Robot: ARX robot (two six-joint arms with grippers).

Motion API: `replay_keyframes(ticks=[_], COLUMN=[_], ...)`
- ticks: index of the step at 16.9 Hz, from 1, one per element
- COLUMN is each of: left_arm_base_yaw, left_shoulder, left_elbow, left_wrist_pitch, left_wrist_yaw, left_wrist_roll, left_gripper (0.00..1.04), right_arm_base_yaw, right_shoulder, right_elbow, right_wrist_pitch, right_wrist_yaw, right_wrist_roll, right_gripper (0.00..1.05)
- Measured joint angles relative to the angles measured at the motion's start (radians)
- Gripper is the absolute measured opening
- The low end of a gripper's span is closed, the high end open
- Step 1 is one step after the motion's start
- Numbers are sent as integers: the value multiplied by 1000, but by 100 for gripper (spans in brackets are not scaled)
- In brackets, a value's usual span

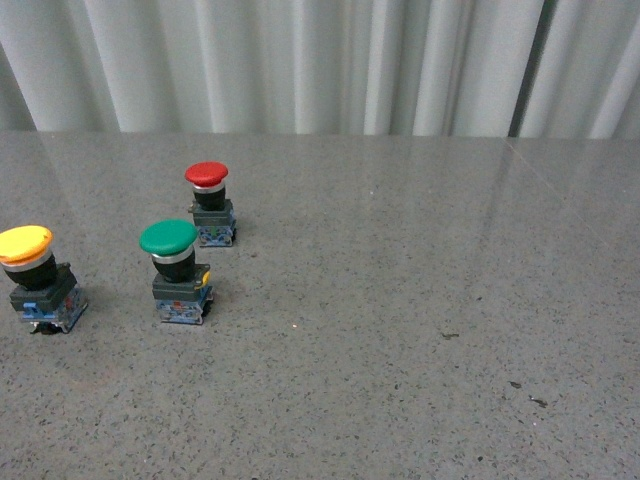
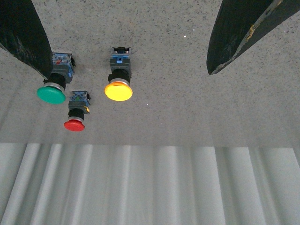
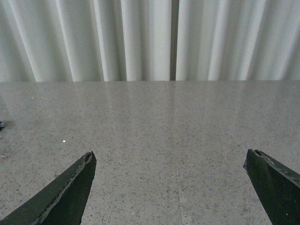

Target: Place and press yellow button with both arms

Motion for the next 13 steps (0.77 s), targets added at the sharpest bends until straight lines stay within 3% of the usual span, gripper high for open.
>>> replay_keyframes(ticks=[13], left_arm_base_yaw=[0], left_shoulder=[0], left_elbow=[0], left_wrist_pitch=[0], left_wrist_yaw=[0], left_wrist_roll=[0], left_gripper=[98], right_arm_base_yaw=[0], right_shoulder=[0], right_elbow=[0], right_wrist_pitch=[0], right_wrist_yaw=[0], right_wrist_roll=[0], right_gripper=[98])
